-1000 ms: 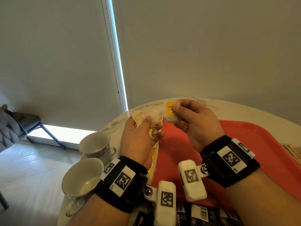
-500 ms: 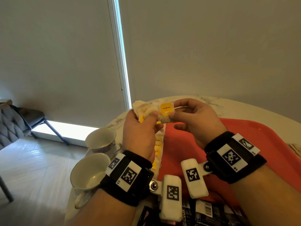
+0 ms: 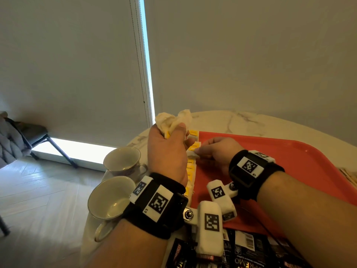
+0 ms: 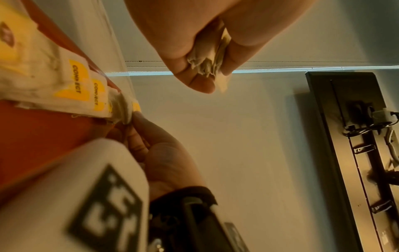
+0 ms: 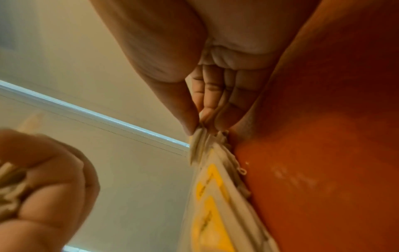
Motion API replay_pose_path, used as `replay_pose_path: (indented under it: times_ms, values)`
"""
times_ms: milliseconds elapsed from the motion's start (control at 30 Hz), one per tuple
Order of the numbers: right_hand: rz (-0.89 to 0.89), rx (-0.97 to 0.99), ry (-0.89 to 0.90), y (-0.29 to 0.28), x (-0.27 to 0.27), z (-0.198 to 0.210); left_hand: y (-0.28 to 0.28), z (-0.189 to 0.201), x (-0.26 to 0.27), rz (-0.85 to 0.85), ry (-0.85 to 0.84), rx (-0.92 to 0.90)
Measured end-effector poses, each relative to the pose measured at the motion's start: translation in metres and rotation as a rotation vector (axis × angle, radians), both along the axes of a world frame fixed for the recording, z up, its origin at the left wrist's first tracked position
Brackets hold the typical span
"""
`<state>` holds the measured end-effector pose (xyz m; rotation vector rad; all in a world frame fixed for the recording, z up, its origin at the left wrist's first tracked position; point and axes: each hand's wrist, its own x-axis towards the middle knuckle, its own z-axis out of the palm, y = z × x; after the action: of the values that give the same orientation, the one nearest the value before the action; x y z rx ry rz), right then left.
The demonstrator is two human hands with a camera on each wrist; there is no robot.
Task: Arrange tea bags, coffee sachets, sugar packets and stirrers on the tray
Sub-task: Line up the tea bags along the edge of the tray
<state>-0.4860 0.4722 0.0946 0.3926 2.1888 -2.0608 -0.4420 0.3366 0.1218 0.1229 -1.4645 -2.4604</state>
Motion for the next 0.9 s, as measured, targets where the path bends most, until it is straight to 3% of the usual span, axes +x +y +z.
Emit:
replay_pose_path:
  times_ms: [433,567,633,733,900]
  values:
    - [0.105,0.175,-0.035,-0.006,-0.007,0.003,0.004,-0.001,-0.001,-0.069,-0.060,0.047]
    - [0.010,-0.111,0.010,-0.001,0.012,0.037,0.008,0.007,0.007,-0.168,-0.089,0.098]
    - [0.044,-0.217,0.069,0.004,0.027,0.057,0.012,0.015,0.014,-0.219,-0.082,0.121]
    - [0.123,-0.186,0.181,0.007,0.048,0.080,0.017,0.029,0.025,-0.291,-0.030,0.139]
    - [0.092,-0.109,0.310,0.011,0.070,0.099,0.010,0.047,0.038,-0.328,-0.032,0.106]
